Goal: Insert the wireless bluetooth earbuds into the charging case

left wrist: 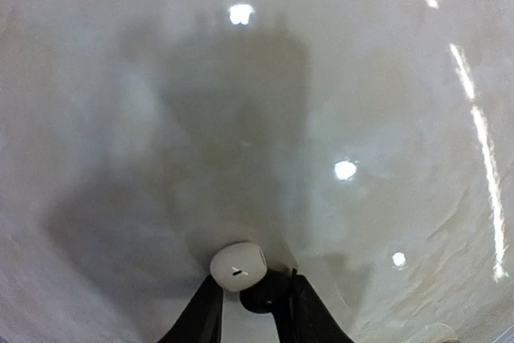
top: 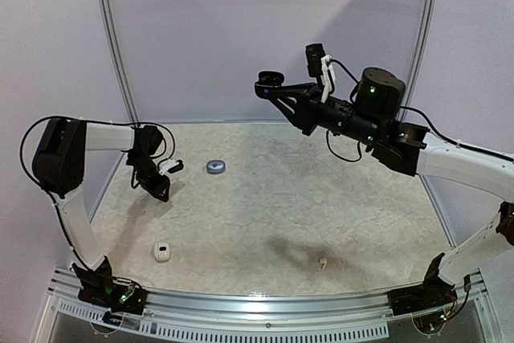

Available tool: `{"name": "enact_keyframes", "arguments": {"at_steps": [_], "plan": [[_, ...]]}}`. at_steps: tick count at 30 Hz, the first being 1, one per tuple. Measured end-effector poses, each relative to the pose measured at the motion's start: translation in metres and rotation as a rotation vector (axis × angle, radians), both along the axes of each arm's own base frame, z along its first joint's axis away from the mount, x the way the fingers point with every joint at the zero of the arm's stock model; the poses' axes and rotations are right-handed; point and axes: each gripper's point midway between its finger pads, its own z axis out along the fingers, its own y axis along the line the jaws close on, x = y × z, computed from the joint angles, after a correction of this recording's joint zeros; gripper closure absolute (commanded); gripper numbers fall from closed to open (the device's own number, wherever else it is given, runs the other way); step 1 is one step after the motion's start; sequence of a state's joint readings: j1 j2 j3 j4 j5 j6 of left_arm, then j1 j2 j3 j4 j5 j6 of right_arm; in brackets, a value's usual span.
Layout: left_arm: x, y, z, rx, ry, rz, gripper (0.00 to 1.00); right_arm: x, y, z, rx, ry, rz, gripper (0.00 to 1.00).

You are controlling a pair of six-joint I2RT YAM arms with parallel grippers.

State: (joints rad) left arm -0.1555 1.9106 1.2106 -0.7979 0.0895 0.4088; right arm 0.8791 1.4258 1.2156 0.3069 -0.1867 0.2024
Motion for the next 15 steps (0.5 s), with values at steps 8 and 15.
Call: {"name": "enact_keyframes", "arguments": {"at_steps": [8,15], "plan": [[-0.035,-0.065,0.002,-0.048,0.080,-0.154,0.72,-0.009,-0.015,-0.001,0.002,0.003,-0.022,1.00],[-0.069,-0.136,0.003,-0.104,0.168,-0.306,0.73,-0.016,-0.029,-0.006,0.001,0.009,-0.048,1.00]]}}
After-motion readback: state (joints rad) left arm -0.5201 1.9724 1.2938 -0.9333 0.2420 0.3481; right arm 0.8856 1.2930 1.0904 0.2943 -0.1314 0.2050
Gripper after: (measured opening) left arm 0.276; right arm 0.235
